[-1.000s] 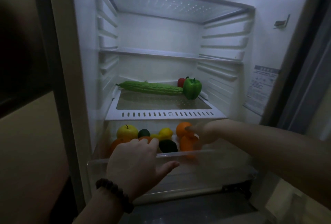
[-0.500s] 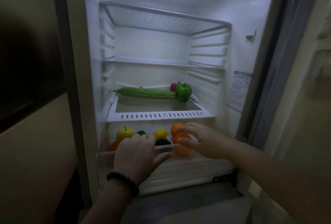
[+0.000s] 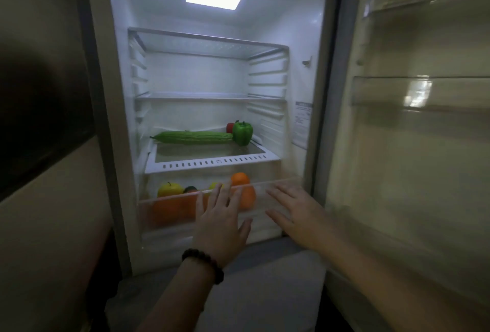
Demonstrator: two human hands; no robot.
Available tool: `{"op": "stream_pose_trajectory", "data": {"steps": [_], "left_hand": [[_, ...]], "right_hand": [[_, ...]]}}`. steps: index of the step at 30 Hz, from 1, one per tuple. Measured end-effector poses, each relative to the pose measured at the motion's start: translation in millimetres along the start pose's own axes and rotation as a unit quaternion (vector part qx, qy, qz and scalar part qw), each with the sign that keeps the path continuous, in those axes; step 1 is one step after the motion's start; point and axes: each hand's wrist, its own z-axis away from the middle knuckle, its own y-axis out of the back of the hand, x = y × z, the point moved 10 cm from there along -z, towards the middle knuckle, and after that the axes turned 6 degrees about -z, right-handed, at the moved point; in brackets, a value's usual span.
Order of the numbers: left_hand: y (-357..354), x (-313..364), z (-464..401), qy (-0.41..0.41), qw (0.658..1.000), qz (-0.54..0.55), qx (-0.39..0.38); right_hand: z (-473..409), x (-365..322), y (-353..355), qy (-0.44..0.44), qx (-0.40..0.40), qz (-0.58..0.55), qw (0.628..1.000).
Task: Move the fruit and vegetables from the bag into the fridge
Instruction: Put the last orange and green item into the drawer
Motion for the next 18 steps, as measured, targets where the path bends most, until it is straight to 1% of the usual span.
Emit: {"op": "stream_pose_trajectory", "data": {"steps": [3,5,11,13,16,18], "left_hand": [[6.2,53.2,14.1,-0.029,0.999,0.045,-0.009],[11.3,95.2,30.1,-0.053,0.996,0.069,-0.012],[40.1,237.1,107.9,-0.137,0.98,0.14,-0.032],[47.1,285.9,137.3,-0.172,0.971,0.158,-0.045],[62.0,357.3,184.5,-0.227,0.955,0.183,-0.061],[78.2,403.4,216.1,-0.268,0.94,0.203,-0.065]], "right_hand": [[44.8,16.5,24.9,-0.033,0.04,0.036,0.998],[87.1,29.4,44.2,-0.07,0.042,0.06,0.995],[256.1,60.9,114.8,-0.174,0.067,0.127,0.974],[314.4,67.0,138.0,-0.208,0.072,0.142,0.965],[400.9,71.6,169.7,-0.271,0.054,0.157,0.948],[455.3,67.8,193.1,-0.304,0.069,0.168,0.935]]}}
